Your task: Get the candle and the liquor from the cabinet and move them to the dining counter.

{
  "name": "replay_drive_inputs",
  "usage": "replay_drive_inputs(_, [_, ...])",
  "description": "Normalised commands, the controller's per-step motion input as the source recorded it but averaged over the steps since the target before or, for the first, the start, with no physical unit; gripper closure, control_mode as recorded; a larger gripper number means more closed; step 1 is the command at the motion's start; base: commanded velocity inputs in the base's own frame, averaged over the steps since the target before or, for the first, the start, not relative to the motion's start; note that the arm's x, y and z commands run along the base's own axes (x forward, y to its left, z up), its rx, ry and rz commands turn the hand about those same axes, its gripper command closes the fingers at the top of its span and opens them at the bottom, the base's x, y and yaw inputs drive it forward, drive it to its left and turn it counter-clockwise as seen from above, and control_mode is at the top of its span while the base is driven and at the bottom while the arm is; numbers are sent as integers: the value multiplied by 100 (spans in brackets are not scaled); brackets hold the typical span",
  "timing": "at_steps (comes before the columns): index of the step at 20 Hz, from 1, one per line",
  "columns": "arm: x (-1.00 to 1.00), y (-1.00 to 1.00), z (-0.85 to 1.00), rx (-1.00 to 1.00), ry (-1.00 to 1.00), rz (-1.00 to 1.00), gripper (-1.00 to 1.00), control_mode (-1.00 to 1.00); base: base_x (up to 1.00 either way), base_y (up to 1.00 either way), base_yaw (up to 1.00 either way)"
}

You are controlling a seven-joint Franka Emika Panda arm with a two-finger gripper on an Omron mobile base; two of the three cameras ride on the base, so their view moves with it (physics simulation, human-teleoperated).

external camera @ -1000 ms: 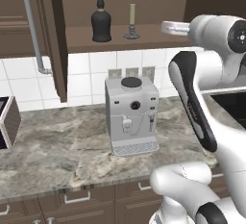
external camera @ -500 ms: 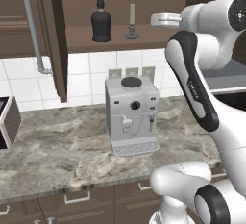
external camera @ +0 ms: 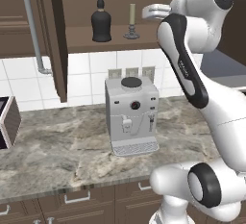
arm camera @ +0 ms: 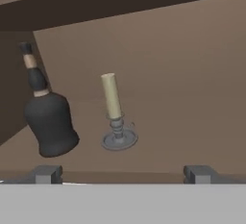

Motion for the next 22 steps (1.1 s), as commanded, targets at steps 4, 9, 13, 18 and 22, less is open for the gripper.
replay_drive_inputs(4, [19,40,-2,-7,0,8,-100,-100,0,0,0])
replay_drive_inputs(9, [13,21,-3,-6,0,5,-100,-100,0,0,0])
replay_drive_inputs(13, [10,0,-11,-7,-3,0,-100,-100,0,0,0])
replay_drive_inputs(18, [8,0,-14,-10,-5,0,-100,-100,0,0,0])
replay_drive_inputs(22, [17,0,-9,-3,-1,0,-100,-100,0,0,0])
